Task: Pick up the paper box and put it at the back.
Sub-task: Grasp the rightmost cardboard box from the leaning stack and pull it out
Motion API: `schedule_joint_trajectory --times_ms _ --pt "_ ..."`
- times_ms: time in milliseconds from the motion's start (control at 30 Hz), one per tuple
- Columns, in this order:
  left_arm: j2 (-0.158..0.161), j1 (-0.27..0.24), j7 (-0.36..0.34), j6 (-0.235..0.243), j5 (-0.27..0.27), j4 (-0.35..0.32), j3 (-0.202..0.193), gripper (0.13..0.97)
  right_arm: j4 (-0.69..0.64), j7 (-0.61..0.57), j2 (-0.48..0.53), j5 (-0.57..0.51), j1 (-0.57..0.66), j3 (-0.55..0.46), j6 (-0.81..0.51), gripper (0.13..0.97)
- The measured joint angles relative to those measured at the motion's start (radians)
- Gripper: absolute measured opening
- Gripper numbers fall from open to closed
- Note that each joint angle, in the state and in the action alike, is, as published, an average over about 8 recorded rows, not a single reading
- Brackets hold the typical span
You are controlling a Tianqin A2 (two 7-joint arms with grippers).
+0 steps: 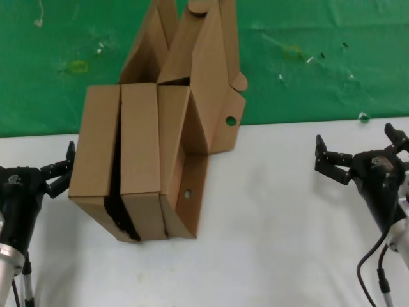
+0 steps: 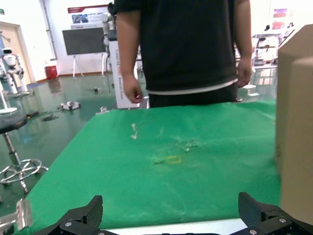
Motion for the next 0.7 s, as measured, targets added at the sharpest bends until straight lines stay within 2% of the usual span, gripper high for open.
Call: schedule_joint_trajectory --times_ms 400,700 --pt "0.091 -0.11 0.174 0.105 -0.054 0.194 -0.122 0.966 0.0 0.0 0.0 0.0 0.0 0.0 0.0 0.966" --pt "0.147 -0.157 0.296 0.164 -0.096 0.294 -0.191 0.961 0.0 0.0 0.0 0.0 0.0 0.0 0.0 0.966"
